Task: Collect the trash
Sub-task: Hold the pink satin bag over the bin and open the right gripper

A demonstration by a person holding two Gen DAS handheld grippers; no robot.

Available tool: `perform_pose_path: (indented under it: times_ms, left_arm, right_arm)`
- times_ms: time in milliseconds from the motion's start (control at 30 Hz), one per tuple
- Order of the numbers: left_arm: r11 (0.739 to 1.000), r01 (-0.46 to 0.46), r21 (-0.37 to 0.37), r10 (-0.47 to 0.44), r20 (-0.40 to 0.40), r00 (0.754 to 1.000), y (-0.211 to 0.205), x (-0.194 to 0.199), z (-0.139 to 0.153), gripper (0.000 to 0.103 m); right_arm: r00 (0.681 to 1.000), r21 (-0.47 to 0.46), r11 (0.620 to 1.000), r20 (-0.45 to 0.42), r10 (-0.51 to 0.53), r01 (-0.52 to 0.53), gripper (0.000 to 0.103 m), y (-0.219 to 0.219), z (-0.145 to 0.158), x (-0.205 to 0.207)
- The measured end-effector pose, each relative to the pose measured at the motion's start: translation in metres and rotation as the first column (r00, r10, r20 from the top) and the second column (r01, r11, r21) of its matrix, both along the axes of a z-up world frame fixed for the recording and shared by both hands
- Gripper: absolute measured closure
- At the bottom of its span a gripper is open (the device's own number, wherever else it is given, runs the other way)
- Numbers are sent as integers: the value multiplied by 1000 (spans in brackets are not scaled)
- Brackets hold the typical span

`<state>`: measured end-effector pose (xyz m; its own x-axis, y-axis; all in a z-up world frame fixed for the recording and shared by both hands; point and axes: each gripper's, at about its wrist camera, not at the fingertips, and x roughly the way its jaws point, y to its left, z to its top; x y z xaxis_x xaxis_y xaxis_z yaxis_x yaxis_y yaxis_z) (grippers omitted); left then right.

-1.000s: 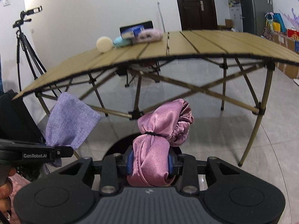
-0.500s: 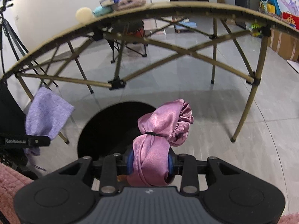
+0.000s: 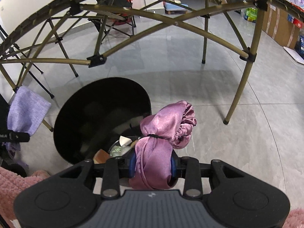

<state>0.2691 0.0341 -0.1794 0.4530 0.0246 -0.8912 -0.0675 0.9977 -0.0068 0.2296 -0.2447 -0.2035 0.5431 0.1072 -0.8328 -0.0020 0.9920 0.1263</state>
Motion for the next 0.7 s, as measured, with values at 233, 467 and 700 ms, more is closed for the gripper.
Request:
perform_pose_path:
  times_ms: [233,467,700]
  left_arm:
    - [1000,-10,-16,10,-9,1000,3,9,9,72]
    - [1000,-27,-7,27,4,1000,8,14,13,72]
    - [999,-40,26,41,-50,998,7,16,7,72]
  right_arm:
    - [999,14,1000,-35,-26,26,70,-5,5,1]
    - [1000,7,1000,29,1,-2,70,5,28,14]
    - [996,43,998,-74,55,-52,70,6,16,16]
